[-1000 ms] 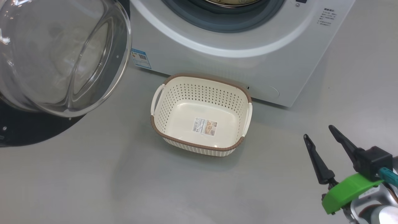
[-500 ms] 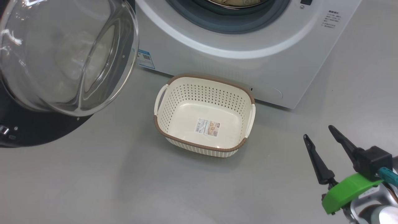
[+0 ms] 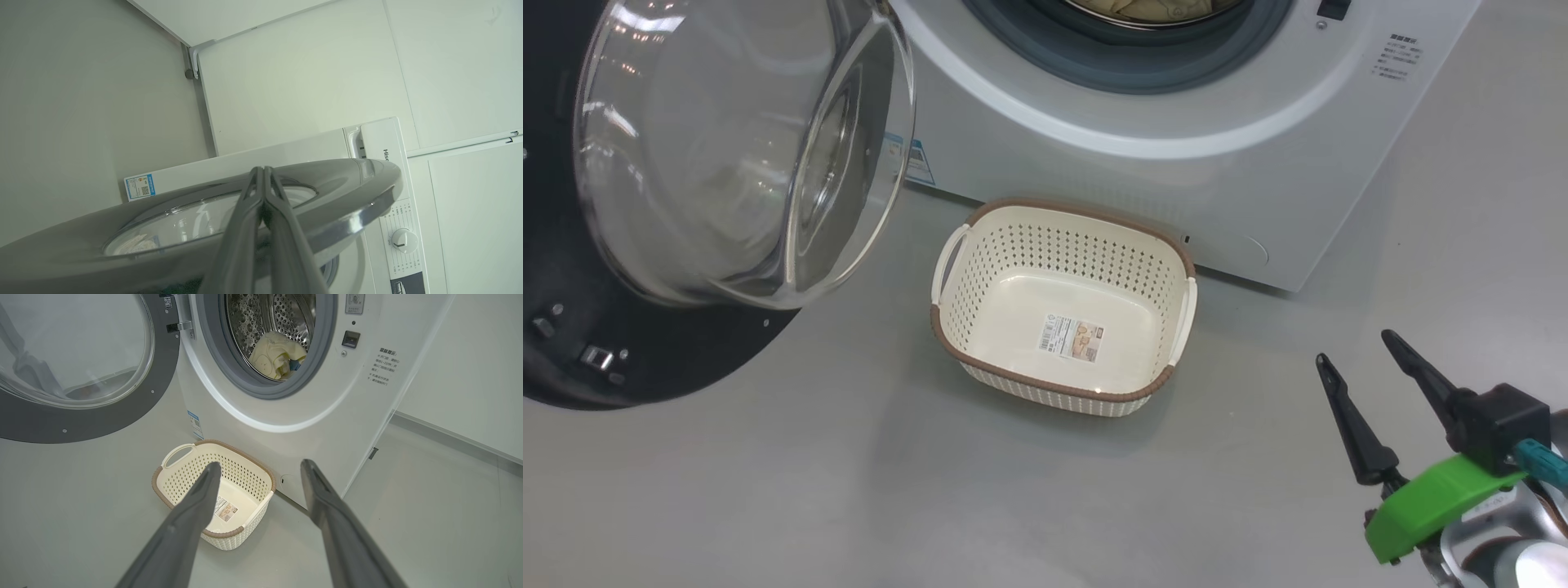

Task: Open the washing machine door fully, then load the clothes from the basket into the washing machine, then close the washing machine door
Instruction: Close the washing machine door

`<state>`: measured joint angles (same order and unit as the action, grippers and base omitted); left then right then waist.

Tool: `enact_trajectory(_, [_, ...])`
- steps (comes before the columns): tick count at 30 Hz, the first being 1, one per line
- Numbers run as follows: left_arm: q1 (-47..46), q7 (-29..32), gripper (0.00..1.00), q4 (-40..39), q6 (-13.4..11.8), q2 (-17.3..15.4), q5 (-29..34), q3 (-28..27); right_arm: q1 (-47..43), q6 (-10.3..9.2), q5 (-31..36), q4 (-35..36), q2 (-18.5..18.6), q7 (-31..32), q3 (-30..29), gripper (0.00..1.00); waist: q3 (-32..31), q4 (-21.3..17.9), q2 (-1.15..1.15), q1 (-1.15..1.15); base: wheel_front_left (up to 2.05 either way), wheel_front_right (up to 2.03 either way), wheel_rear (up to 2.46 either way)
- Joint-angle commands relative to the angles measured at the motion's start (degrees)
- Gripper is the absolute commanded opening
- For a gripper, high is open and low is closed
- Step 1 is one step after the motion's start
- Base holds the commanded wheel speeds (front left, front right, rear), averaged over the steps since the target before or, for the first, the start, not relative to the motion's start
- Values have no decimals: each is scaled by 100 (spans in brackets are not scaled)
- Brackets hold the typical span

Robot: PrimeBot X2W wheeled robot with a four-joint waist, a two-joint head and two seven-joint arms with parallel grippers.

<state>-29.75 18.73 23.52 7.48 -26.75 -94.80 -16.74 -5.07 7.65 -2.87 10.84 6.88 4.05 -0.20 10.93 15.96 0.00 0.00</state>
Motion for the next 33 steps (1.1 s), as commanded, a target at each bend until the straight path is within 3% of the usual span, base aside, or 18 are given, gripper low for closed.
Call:
enact_trajectory(1, [-48, 139, 0, -235, 1, -202, 9, -45, 243, -16, -36, 188, 85, -7, 109, 100, 2, -1, 0, 0, 0, 0, 0])
enact_trajectory(10, [62, 845, 0, -563, 1, 12, -228, -8, 240, -16, -21, 153, 15, -48, 72, 100, 13, 24, 0, 0, 0, 0, 0])
enact_trajectory(22, [333, 1754, 0, -1602, 1, 631, -471, -52, 298, -16, -12, 53, -132, -174, 61, 100, 53, 7, 0, 0, 0, 0, 0])
enact_trajectory(33, [323, 1601, 0, -2077, 1, 1460, 179, 52, 378, -16, -52, -167, -256, -366, 102, 100, -35, -185, 0, 0, 0, 0, 0])
